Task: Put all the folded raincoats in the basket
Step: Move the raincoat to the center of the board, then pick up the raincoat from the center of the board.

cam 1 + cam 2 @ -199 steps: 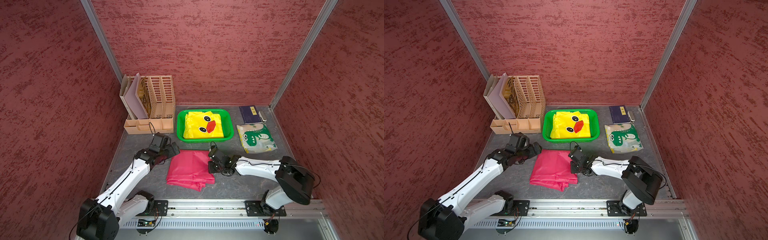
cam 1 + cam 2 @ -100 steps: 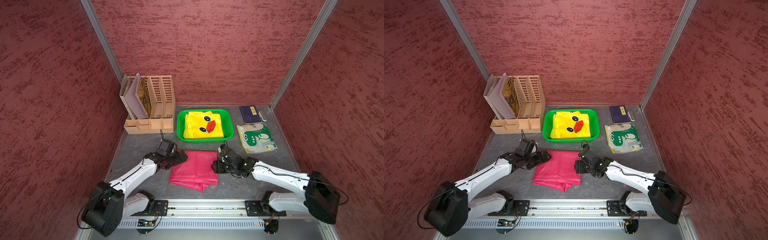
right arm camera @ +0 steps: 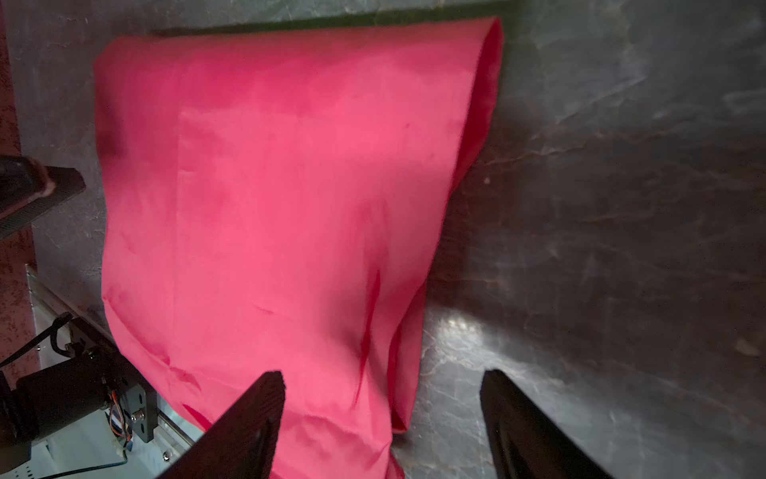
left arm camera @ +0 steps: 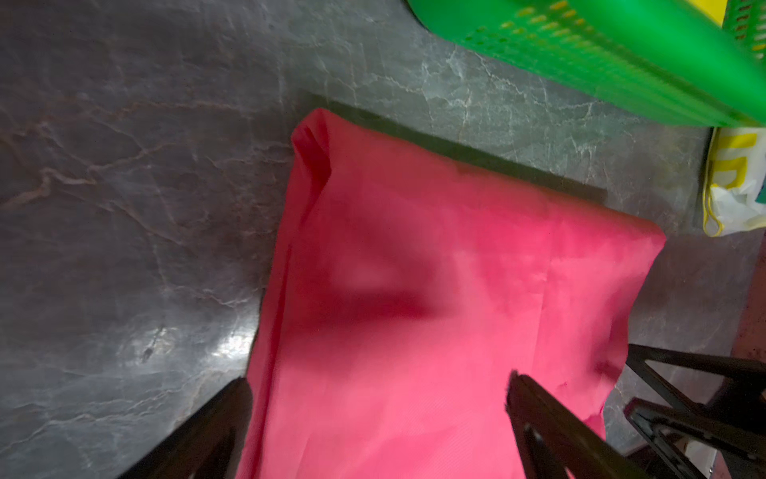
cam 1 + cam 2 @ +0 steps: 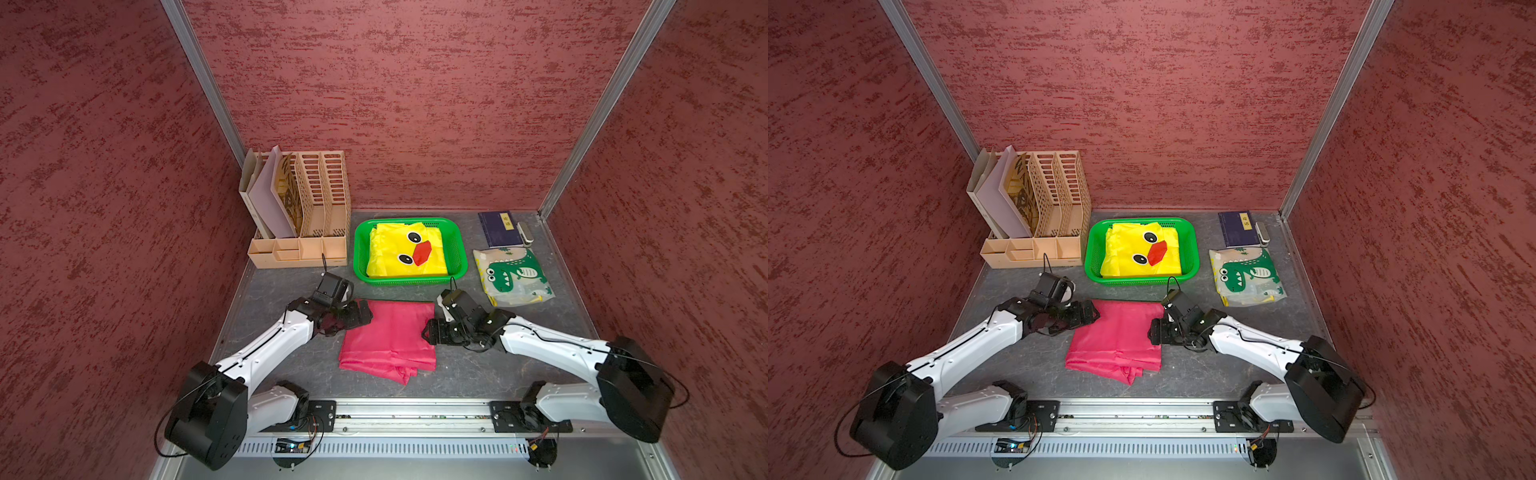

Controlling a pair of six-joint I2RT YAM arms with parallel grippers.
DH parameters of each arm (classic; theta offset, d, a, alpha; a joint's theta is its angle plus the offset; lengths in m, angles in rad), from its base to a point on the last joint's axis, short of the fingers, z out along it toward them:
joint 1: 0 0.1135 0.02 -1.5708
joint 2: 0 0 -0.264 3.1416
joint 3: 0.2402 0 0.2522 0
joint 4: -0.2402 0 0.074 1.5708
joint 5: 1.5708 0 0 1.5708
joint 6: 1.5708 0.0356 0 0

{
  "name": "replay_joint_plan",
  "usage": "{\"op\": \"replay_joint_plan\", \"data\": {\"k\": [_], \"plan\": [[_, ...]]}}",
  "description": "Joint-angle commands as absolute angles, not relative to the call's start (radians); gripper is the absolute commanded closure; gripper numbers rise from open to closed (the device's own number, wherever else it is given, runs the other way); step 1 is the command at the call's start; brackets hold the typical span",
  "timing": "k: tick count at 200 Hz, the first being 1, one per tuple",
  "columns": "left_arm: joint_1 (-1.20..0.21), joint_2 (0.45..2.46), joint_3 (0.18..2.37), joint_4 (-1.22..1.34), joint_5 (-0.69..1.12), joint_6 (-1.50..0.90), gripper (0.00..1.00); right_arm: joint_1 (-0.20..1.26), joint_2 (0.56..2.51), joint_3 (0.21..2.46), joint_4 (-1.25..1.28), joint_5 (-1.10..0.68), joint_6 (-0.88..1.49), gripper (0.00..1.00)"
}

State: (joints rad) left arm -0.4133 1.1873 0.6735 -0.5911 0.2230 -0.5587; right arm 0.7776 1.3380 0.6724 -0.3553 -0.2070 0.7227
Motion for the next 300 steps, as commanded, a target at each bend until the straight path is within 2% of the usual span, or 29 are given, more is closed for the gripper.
{"op": "replay_joint_plan", "data": {"k": [1,59,97,154,186,231,251,271,281,300], "plan": [[-0.410,1.205,0.686,-0.633,0.281,-0.512,0.00,0.771,1.369,0.658,-0.272,-0.266,0.750,0.19],[-0.416,1.259,0.678,-0.668,0.211,-0.515,0.02,0.773,1.427,0.621,-0.174,-0.287,0.788,0.18],[-0.441,1.314,0.646,-0.581,0.268,-0.514,0.07,0.779,1.451,0.608,-0.133,-0.289,0.807,0.17],[-0.534,1.425,0.647,-0.528,0.239,-0.536,0.11,0.797,1.538,0.587,-0.051,-0.282,0.836,0.23],[-0.558,1.459,0.641,-0.468,0.247,-0.562,0.25,0.810,1.554,0.592,-0.043,-0.274,0.837,0.30],[-0.597,1.471,0.665,-0.444,0.249,-0.590,0.57,0.816,1.514,0.595,-0.087,-0.249,0.829,0.46],[-0.616,1.457,0.681,-0.446,0.246,-0.602,0.72,0.821,1.486,0.614,-0.136,-0.234,0.817,0.57],[-0.638,1.438,0.701,-0.452,0.238,-0.620,0.91,0.831,1.462,0.644,-0.188,-0.216,0.802,0.75],[-0.650,1.428,0.712,-0.458,0.228,-0.631,0.97,0.834,1.434,0.657,-0.211,-0.208,0.797,0.83],[-0.669,1.404,0.732,-0.474,0.209,-0.645,1.00,0.838,1.399,0.676,-0.250,-0.194,0.790,0.89]]}}
